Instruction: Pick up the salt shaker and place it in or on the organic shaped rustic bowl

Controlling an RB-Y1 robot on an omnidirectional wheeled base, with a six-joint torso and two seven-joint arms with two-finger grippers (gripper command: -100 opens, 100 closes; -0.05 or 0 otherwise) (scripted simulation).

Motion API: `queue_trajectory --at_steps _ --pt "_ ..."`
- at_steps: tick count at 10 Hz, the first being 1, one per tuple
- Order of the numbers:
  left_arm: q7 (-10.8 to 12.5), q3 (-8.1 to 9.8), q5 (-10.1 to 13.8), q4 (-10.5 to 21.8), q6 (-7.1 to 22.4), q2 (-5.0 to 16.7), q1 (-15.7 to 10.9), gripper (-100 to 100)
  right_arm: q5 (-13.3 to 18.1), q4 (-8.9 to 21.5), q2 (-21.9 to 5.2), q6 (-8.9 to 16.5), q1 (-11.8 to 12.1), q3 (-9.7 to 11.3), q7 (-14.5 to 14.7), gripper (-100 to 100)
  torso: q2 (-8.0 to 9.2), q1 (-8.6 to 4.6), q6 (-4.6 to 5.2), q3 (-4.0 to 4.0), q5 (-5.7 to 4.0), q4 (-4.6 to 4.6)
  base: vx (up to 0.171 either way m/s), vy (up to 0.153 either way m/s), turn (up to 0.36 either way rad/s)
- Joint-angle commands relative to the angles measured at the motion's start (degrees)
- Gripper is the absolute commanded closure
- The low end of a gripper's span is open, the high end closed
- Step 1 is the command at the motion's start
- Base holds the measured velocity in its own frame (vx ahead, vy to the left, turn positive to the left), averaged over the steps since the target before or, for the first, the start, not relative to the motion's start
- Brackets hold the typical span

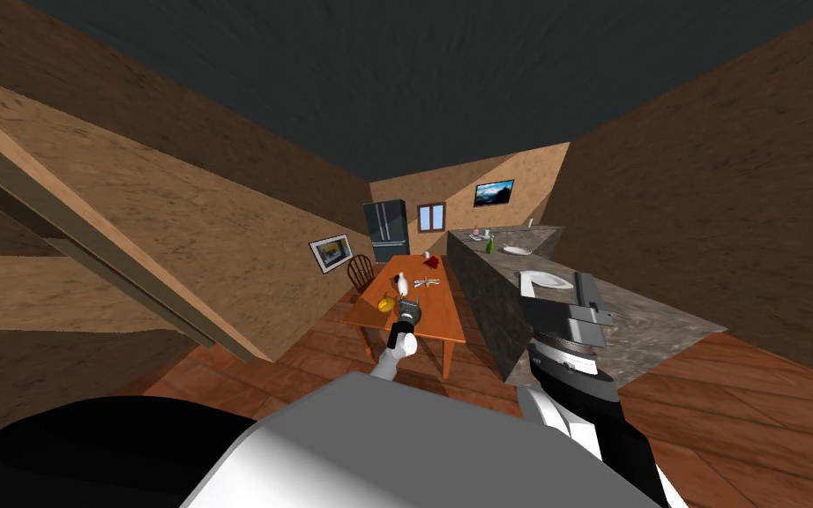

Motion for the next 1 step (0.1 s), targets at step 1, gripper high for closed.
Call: queue_trajectory --at_steps 1 --pt "0.0 0.0 0.0 0.0 0.0 0.0 0.0 0 0.0 0.0 0.0 0.0 0.0 0.0 0.0 0 0.0 0.0 0.0 0.0 0.0 0.0 0.0 0.0 0.0"
